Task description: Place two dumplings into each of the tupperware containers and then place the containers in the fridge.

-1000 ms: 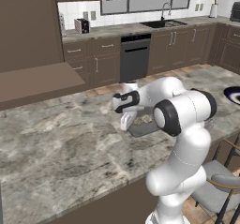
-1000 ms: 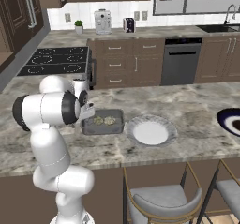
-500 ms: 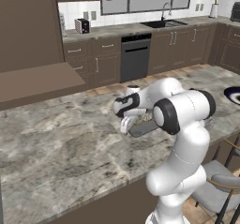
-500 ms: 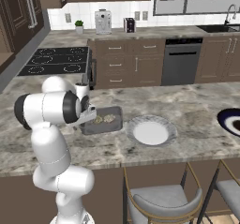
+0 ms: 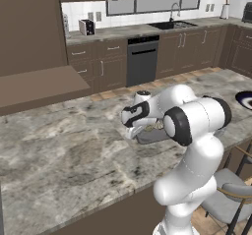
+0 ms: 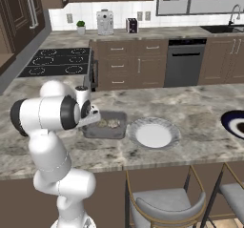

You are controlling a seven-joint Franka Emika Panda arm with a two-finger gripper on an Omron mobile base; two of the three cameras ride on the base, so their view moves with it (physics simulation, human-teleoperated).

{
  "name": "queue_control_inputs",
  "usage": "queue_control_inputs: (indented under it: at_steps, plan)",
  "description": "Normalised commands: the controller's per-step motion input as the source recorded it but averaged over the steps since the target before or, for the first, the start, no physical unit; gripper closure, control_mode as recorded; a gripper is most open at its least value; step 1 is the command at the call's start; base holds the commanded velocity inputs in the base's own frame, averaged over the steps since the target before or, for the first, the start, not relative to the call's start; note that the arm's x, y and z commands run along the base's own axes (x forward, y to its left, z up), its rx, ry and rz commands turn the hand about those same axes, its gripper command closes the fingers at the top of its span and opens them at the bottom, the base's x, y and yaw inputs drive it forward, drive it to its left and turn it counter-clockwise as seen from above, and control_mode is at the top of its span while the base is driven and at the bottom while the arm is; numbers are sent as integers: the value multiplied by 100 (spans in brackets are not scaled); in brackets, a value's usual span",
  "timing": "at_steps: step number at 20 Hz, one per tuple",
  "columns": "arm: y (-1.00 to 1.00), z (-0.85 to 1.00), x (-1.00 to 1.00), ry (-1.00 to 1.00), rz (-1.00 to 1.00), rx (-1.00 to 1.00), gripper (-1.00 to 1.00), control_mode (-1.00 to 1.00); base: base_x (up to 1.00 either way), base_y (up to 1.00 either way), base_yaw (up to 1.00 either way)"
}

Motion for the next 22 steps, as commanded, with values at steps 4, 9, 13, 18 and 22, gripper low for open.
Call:
queue_control_inputs:
  at_steps: [4, 9, 13, 18, 22]
  plan:
    - [-34, -34, -15, -26, -36, 0, 100, -100, 0, 0, 0]
    - [-28, -30, -1, -3, -34, -1, 100, -100, 0, 0, 0]
    - [-8, 7, 4, 42, -15, -31, 100, -100, 0, 0, 0]
    - [-44, 6, -9, 45, -4, -39, 100, -100, 0, 0, 0]
    - [-35, 2, -36, 42, 2, -28, 100, -100, 0, 0, 0]
